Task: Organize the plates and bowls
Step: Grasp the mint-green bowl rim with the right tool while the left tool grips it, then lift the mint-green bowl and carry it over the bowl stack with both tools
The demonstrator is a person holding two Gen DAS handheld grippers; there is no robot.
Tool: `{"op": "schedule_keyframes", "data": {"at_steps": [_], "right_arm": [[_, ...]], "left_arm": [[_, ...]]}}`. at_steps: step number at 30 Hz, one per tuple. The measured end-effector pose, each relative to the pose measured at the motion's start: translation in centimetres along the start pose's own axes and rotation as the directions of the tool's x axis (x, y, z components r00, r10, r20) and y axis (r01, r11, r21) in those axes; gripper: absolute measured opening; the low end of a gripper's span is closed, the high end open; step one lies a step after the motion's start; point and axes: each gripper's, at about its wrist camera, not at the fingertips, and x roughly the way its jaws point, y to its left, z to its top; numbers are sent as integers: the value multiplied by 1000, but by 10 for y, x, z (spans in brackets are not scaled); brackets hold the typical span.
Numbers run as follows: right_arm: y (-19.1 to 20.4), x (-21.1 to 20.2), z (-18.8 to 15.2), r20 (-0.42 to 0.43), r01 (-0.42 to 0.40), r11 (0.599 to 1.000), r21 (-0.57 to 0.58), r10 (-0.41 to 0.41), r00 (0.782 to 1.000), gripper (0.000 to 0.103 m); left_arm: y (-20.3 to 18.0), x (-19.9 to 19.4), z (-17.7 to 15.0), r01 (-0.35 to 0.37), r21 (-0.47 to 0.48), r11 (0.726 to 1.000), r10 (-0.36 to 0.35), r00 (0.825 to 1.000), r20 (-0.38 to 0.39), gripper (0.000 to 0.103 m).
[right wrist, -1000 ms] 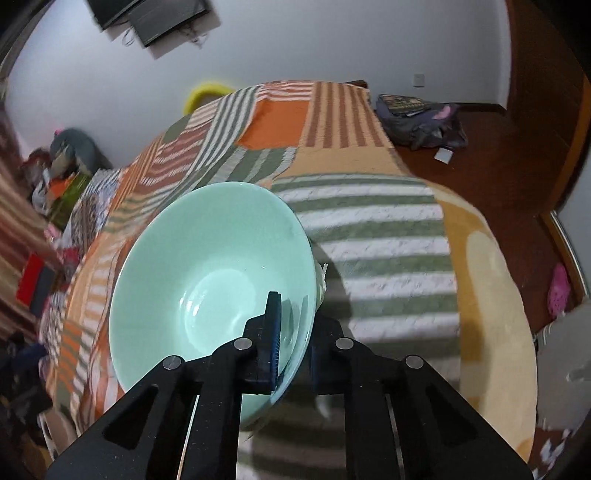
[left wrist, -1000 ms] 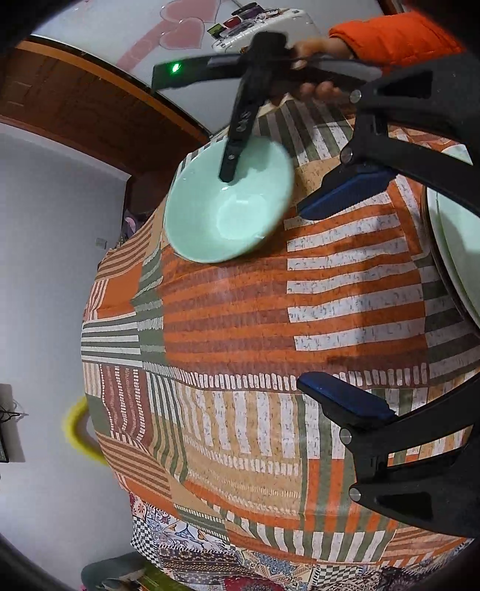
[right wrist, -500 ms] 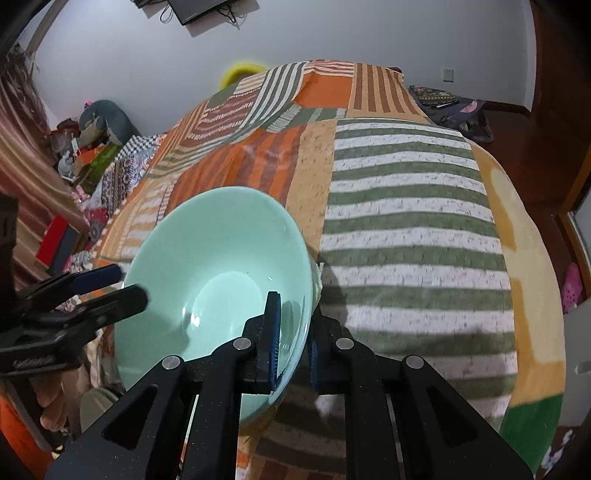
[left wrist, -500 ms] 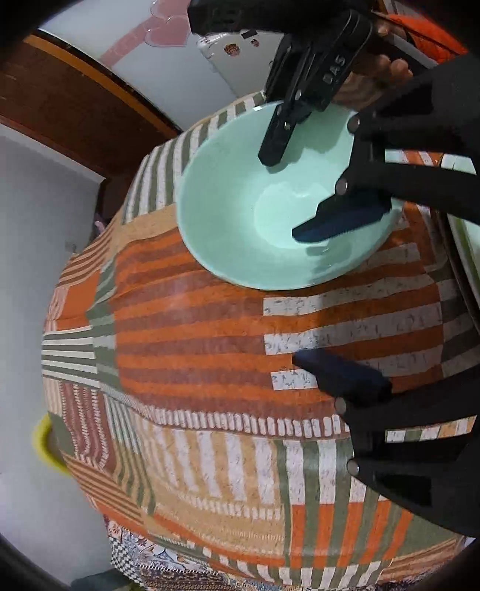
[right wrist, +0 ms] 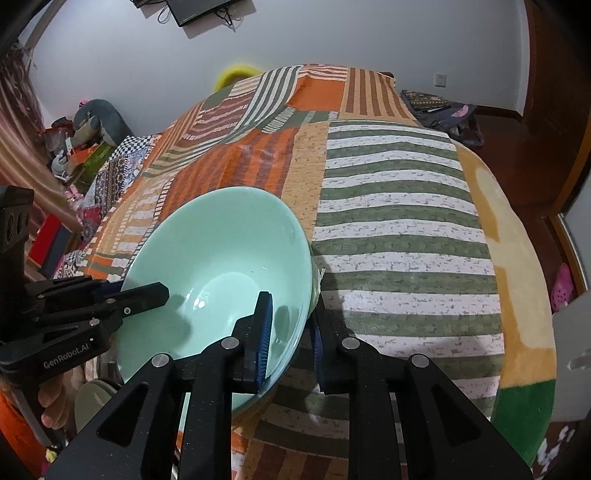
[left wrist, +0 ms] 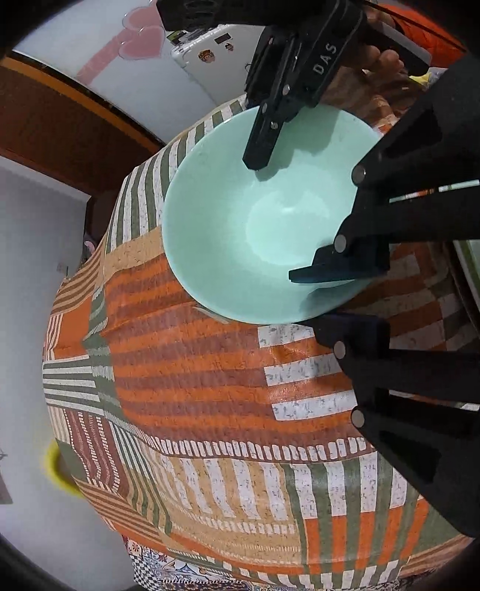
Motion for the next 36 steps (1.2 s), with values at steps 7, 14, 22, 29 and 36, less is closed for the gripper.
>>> {"op": "schedule_keyframes", "data": {"at_steps": [7, 14, 22, 29, 36], "right_arm": [[1, -4, -1, 18, 23, 1000, -7, -23, 1000, 26], [9, -9, -2, 32, 38, 999, -19, -37, 999, 13], [15, -38, -4, 73, 19, 1000, -2, -19, 997, 13], [43, -81, -10, 137, 15, 999, -42, -9, 990, 13], [74, -105, -21, 177, -5, 998, -63, 16, 984, 13]], "left_arm": [[5, 4, 1, 32, -30, 999, -33, 999, -18, 13], [1, -3, -1, 36, -42, 998, -36, 999, -12, 13], [-12, -50, -13, 32, -12, 999, -31, 997, 75, 13], [-12, -103, -31, 54, -12, 998, -51, 989, 141, 13], [-5, -155, -59, 44, -15, 999, -40, 979, 199, 13]]}}
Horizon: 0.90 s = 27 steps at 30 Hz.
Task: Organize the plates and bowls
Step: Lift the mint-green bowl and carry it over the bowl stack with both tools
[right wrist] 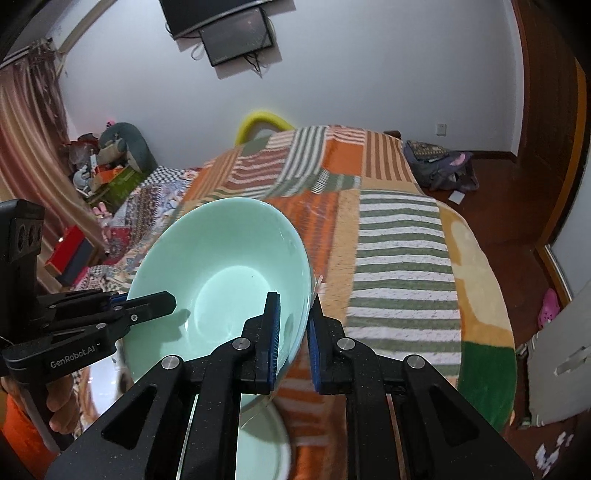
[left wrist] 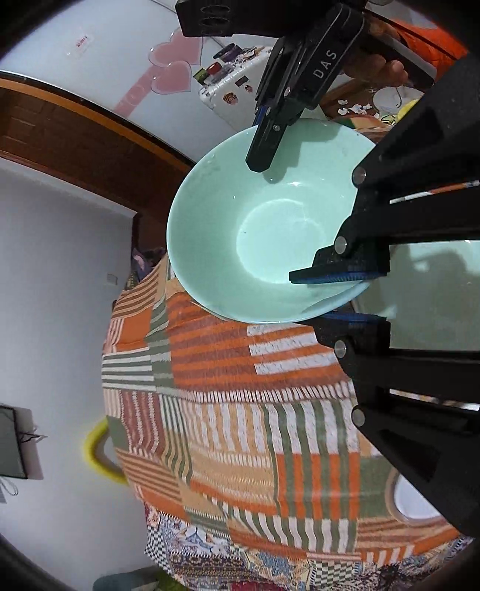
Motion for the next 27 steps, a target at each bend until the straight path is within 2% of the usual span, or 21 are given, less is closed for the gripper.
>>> {"op": "schedule_keyframes", "data": {"at_steps": [14, 27], "right_arm": [[73, -4, -20, 6, -71, 996, -50, 71, 997, 13], [137, 23, -51, -46, -161, 983, -93, 157, 986, 13]], "left_arm": [[45, -87, -54, -57, -55, 997, 61, 996, 72, 13], [104, -124, -102, -150, -146, 978, 160, 985, 59, 13]]}}
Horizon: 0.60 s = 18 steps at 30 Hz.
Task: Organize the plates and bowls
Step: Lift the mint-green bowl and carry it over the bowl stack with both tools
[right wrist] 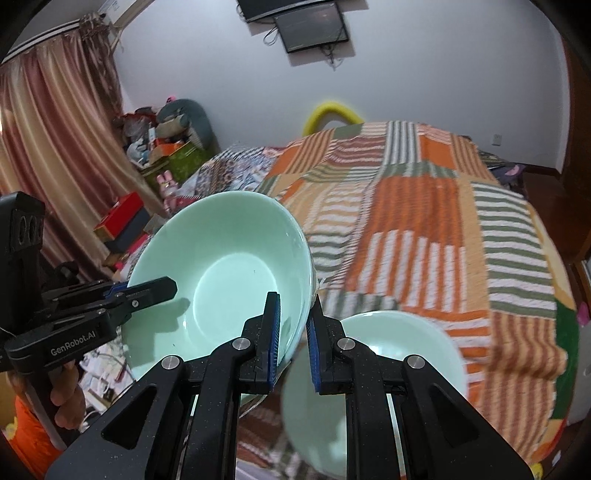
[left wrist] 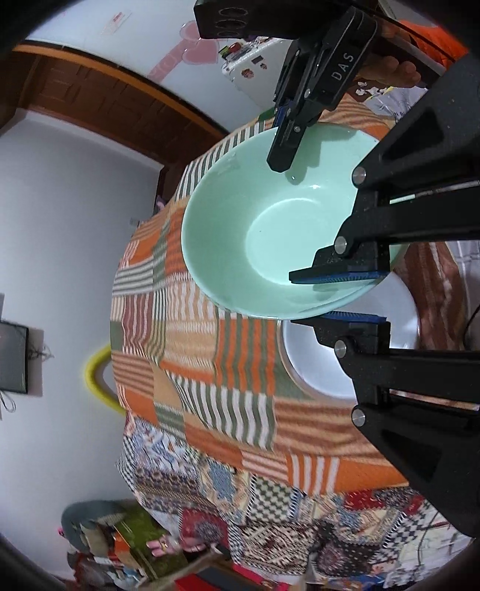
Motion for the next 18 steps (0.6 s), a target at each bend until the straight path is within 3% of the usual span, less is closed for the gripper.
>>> {"op": "schedule_keyframes", "data": {"at_steps": [18], "right_arm": [[38, 51, -29, -122, -55, 998, -3, 54, 991, 13]], "left_arm": [[54, 25, -38, -80, -67, 995, 75, 994, -83, 13]]}}
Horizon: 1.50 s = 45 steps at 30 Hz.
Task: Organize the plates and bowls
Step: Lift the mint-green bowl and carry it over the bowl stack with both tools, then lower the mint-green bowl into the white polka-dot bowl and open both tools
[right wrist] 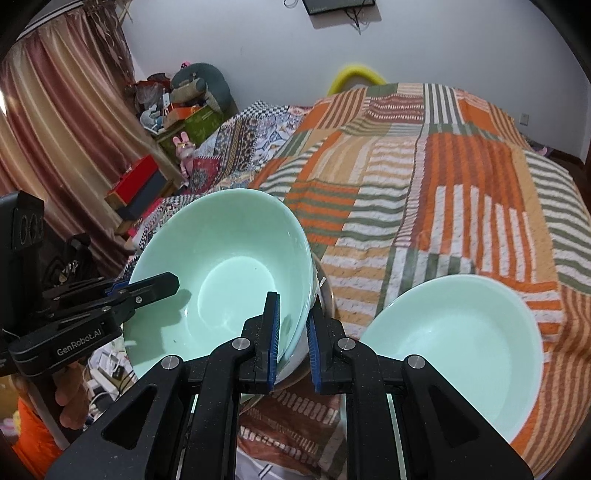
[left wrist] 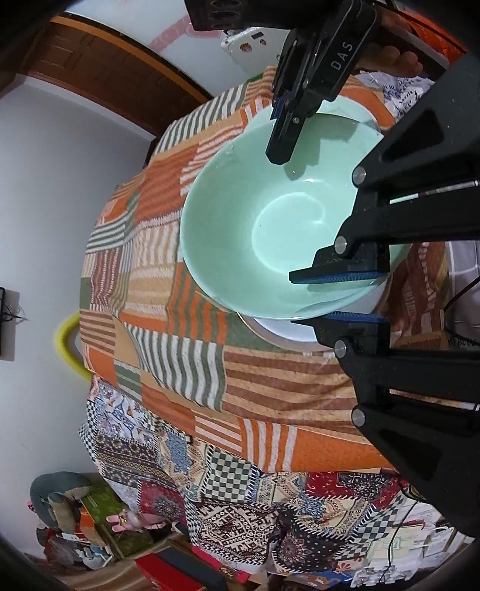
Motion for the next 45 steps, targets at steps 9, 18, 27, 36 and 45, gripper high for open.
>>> {"op": "schedule_keyframes", "data": {"at_steps": [9, 18, 27, 36, 45], "right_arm": [[7, 19, -7, -51, 25, 1000, -11, -26, 998, 13], [6, 30, -10, -85, 33, 999, -21, -34, 996, 13], [16, 37, -9, -57, 81, 993, -82, -86, 995, 14], [16, 42, -6, -46, 98, 989, -109, -104, 994, 14], [14, 44, -3, -68, 92, 991, -95, -99, 993, 14]], "left_arm": [[12, 29, -13, -18, -20, 1000, 17, 998, -63, 13], [19, 44, -16, -25, -39, 999, 21, 996, -92, 13], [25, 46, -13, -15, -44, 999, 12, 997, -72, 13], [24, 44, -12, -29, -45, 999, 27, 998, -55, 13], [34, 32, -15, -37, -67, 997, 35, 999, -34, 13]]}}
